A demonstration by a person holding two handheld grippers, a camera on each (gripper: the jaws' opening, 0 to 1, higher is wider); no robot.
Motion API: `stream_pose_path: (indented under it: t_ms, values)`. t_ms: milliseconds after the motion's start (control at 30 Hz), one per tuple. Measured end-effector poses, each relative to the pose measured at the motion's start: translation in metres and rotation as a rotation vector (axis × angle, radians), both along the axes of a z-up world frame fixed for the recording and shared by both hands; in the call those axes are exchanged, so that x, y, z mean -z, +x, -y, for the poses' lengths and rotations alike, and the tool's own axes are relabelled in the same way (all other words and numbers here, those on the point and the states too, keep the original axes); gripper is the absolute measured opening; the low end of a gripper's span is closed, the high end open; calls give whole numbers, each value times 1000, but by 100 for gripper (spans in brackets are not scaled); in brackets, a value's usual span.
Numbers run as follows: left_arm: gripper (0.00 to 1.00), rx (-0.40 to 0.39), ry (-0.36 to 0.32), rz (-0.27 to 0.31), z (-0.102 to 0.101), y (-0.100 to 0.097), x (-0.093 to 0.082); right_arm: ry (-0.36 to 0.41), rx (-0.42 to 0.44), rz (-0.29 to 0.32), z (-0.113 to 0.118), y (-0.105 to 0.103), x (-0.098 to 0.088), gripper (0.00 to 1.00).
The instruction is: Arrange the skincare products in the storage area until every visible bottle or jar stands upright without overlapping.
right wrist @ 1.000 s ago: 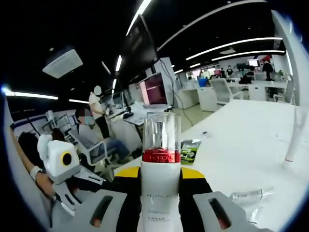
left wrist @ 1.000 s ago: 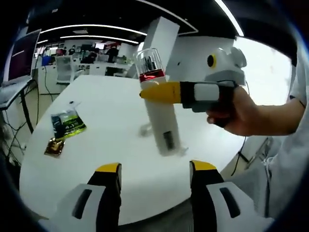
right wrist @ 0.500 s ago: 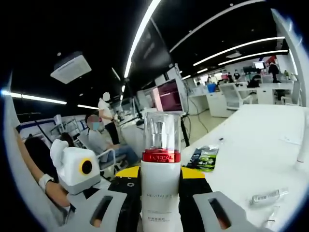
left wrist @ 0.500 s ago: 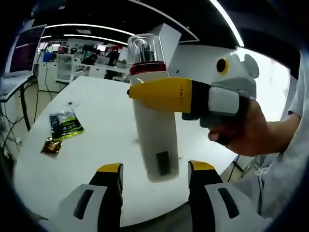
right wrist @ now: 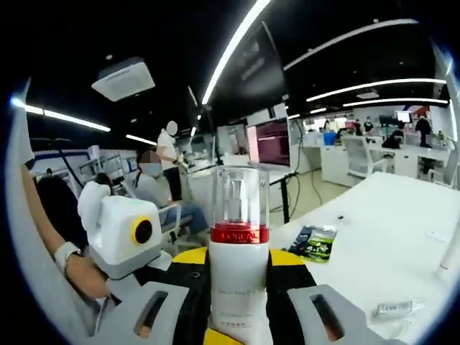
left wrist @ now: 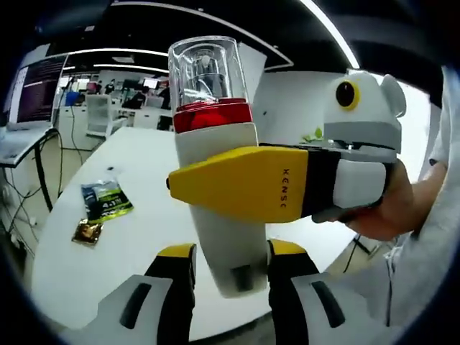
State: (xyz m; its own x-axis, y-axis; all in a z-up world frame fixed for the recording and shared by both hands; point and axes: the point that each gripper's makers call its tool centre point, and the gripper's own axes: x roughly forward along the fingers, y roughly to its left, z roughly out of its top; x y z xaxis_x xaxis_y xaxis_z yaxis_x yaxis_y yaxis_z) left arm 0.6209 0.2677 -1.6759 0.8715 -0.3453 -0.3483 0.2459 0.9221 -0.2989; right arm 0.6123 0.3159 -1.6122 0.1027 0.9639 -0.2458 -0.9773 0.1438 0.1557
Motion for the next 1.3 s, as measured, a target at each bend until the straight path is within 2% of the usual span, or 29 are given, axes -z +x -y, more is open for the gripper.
stream_pose_path:
  t_ms: [100,333,467,500,567,633,700,733,767,800,867,967,1000,1100,1300]
  values:
    - [28,7,11,4,-1,-1,-1,2,2,-3,-1,1,-1,24]
    - [27,6,57,-19,-5,-2,5,-9,21,-43,1,2,4,24]
    - [28,37,259,-4,-8,-3,12,-34,33,-66,5,1,14,24]
    - [29,43,271,-5,-5,-4,13,-39,37,-71,5,1,16,24]
    - [32,46,265,20,-1,-3,10,-47,39,-77,7,0,18,24]
    - [32,6,188,131,-2,4,-12,-79,24,-88,7,-6,26,24]
    - [34,-33,114,134,-9,5,-17,-93,3,-65,6,-13,29,24]
    - [36,-23,120,84,-11,3,-8,-92,-4,-57,4,-16,28,24]
    - [35,-24,118,76,-11,3,-6,-96,-5,-57,4,-16,28,24]
    - [31,-4,69,59,-5,2,-5,-99,-12,-47,2,-18,26,24]
    - [31,-16,73,51,-9,2,-3,-103,-17,-43,1,-18,26,24]
    - [31,29,82,-39,-5,-4,12,-101,-24,-52,1,-20,27,24]
    - [31,34,128,-19,-6,-3,12,-101,-24,-52,2,-20,27,24]
    - [30,28,138,0,-7,-4,9,-98,-21,-58,4,-19,26,24]
    - [29,63,174,-18,-2,-8,13,-109,-14,-106,10,-22,30,24]
